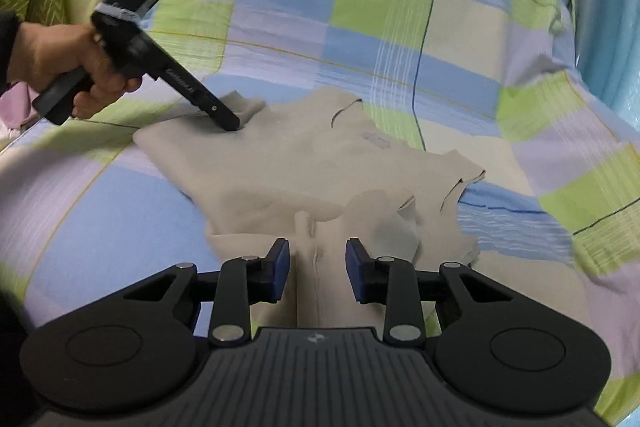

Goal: Fold clothes

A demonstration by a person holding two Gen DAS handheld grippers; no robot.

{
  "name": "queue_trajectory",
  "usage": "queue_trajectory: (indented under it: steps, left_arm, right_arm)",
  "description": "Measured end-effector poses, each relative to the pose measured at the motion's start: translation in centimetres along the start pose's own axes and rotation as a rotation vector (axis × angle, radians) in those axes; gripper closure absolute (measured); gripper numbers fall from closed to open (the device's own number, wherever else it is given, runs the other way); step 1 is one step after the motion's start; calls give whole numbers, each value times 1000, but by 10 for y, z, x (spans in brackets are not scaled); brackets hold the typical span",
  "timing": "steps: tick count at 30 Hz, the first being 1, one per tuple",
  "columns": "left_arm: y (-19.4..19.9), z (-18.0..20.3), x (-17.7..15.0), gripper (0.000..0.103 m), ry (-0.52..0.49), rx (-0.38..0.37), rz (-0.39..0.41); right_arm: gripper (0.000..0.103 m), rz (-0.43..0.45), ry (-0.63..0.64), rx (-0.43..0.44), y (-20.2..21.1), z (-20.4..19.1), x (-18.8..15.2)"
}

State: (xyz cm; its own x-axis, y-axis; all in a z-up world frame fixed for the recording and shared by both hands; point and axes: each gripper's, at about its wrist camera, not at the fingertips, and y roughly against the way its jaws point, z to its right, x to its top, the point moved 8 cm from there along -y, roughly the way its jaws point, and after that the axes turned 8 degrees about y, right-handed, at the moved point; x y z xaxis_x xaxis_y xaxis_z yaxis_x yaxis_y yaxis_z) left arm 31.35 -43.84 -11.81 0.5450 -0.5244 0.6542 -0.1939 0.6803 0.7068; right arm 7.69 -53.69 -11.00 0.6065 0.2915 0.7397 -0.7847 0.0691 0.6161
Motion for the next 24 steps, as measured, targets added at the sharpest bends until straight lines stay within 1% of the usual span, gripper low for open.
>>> queue_trajectory:
  steps: [2, 3, 5, 6, 8, 10, 11, 13, 16, 18, 19, 21, 24]
  left_arm:
    - [0, 0, -1, 96, 3, 0, 2]
    - [0, 0, -1, 95, 4, -1, 4]
    - [1, 0, -3, 95, 4, -1, 7]
    - [1, 0, -3, 95, 7, -1, 11]
    - [4, 0, -3, 99, 13, 3, 34]
    - [18, 5, 1, 103, 13, 2, 100]
    - [32, 9, 6, 103, 19, -17, 149]
    - [71, 19, 14, 103, 30, -61, 262]
    - [128, 34, 14, 103, -8, -59, 372]
    - [160, 41, 6, 103, -21, -57, 411]
    - [175, 44, 0, 103, -29, -54, 427]
    - [199, 50, -15, 103, -42, -39, 444]
    - [227, 57, -39, 103, -40, -28, 463]
  right_arm:
    - [72, -23, 45, -8, -6, -6, 1]
    - [75, -38, 86, -26, -11, -10, 0]
    - [90, -50, 116, -73, -13, -8, -3]
    - [103, -54, 125, -98, -14, -7, -5]
    - [103, -54, 127, -137, -13, -1, -8]
    - [103, -20, 48, -134, 0, 11, -10]
    - [103, 5, -7, -133, 11, 20, -9]
    - [103, 65, -122, -139, 38, 39, -4]
    - [103, 178, -260, -162, 87, 65, 7]
    - [103, 259, -344, -159, 123, 75, 11]
    - [103, 288, -365, -158, 139, 76, 11]
    - [103, 335, -384, -159, 167, 72, 10]
    - [103, 377, -405, -143, 197, 59, 6]
